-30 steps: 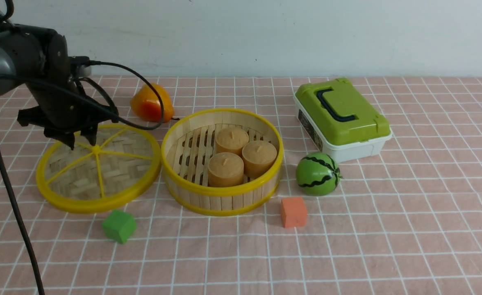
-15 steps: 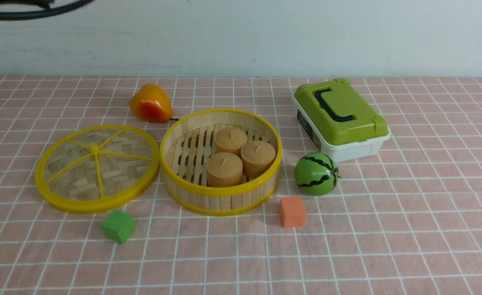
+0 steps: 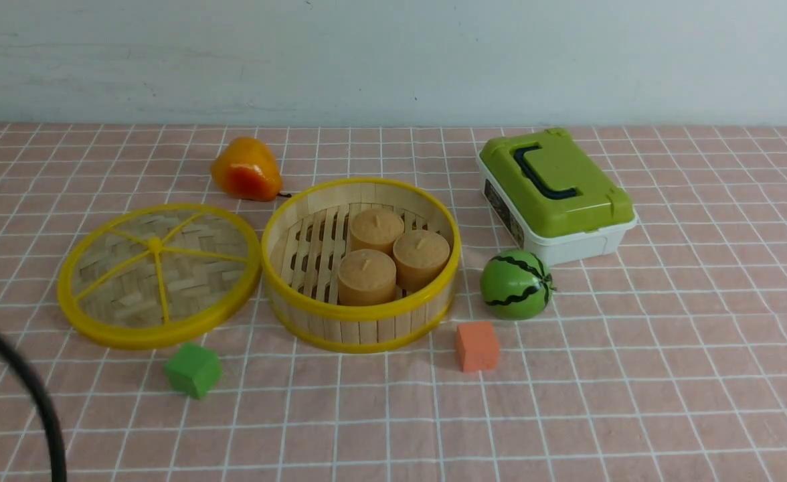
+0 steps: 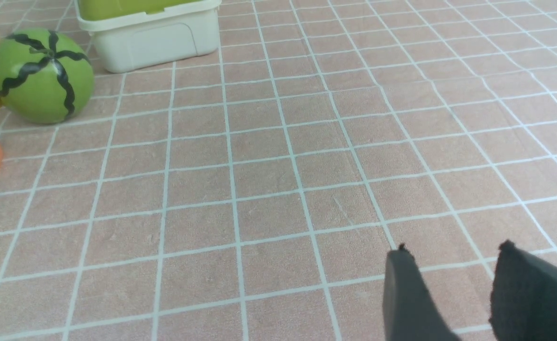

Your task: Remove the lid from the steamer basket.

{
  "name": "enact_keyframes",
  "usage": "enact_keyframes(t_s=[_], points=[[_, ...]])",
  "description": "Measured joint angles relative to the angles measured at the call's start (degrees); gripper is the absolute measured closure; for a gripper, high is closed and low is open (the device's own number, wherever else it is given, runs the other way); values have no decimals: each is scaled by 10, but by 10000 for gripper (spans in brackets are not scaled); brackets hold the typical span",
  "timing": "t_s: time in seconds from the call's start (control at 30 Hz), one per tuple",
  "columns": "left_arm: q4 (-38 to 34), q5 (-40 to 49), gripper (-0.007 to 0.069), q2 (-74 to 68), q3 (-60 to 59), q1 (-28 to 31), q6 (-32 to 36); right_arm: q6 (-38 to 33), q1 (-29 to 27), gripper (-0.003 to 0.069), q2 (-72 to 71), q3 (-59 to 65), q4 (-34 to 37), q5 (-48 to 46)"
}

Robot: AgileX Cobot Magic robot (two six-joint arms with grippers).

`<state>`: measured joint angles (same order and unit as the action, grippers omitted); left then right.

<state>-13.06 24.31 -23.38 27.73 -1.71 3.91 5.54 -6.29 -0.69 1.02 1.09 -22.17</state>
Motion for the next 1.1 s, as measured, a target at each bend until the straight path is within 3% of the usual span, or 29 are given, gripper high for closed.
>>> enact_keyframes(t_s=[0.2,0.77,0.97,1.1], points=[[5,-25,637,225,-146,0,4,0,0,418,1,0,0,-1],[-16,-243,637,191,-239,-6,19,0,0,418,0,0,0,0],[15,-250,637,239,-290,-6,-31,0,0,418,0,0,0,0],[65,-195,637,240,-291,-6,-93,0,0,418,0,0,0,0]])
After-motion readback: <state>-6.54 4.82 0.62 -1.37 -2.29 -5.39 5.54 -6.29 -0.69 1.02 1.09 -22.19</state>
